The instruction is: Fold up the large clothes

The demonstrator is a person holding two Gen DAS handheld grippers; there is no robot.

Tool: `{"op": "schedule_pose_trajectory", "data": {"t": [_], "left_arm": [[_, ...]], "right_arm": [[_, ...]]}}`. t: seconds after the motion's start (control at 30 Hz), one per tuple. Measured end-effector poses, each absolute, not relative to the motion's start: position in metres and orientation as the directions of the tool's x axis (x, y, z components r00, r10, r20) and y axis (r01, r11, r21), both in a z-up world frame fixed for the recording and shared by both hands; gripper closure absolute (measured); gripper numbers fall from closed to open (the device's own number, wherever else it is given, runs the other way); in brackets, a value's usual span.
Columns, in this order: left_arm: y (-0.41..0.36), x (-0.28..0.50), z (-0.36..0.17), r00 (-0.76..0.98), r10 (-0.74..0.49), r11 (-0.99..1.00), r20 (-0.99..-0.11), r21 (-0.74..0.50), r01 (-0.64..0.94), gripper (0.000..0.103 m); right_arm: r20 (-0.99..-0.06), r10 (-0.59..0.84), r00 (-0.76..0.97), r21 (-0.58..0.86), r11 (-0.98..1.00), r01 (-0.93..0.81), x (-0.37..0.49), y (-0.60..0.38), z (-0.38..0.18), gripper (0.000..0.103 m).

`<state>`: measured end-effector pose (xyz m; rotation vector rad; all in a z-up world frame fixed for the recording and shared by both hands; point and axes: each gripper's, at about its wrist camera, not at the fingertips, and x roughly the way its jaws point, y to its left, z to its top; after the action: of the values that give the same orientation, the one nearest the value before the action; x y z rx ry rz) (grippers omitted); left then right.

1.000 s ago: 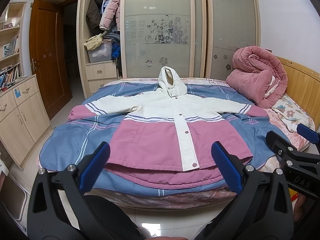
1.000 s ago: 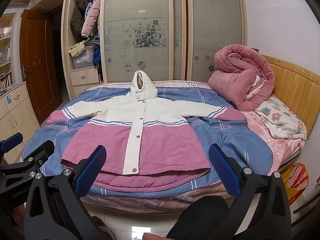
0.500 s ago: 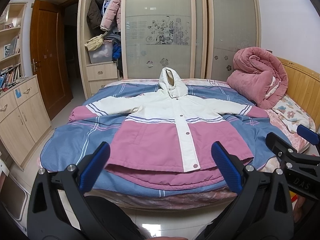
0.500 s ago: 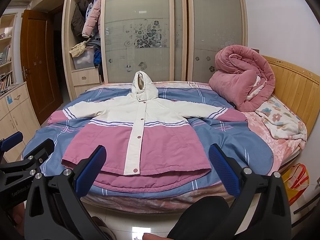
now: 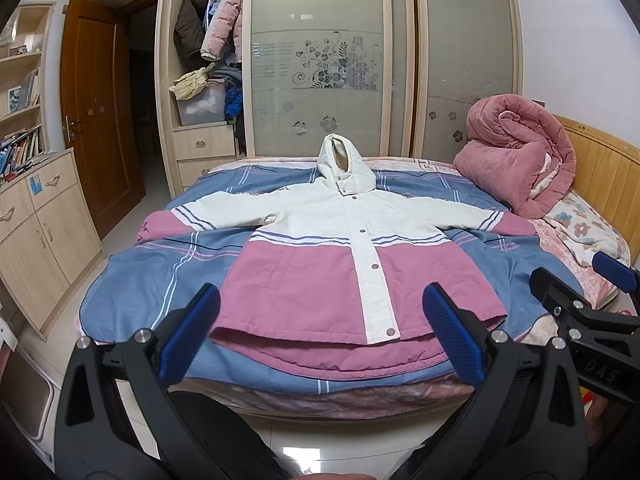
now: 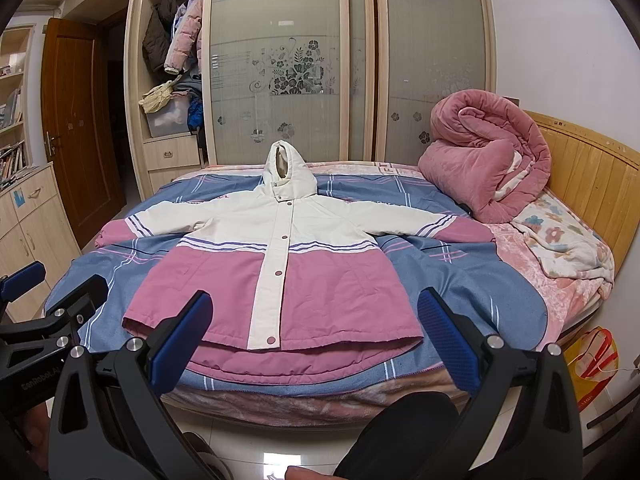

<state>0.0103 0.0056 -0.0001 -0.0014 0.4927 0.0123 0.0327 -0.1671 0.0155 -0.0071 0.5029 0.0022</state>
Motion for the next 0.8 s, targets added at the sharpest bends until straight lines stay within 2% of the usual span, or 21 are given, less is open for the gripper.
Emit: {"op": "schedule_pose_trajectory", "data": {"t": [0.8], "left_arm": [[-0.0027, 0.0167, -0.0092, 0.874, 0.000, 1.000, -0.486, 0.005, 0.002, 0.002]], "right_arm": [[-0.496, -0.005, 0.868, -0.005, 1.000, 0.003, 0.0405, -0.1697, 0.0092, 0.001]]}}
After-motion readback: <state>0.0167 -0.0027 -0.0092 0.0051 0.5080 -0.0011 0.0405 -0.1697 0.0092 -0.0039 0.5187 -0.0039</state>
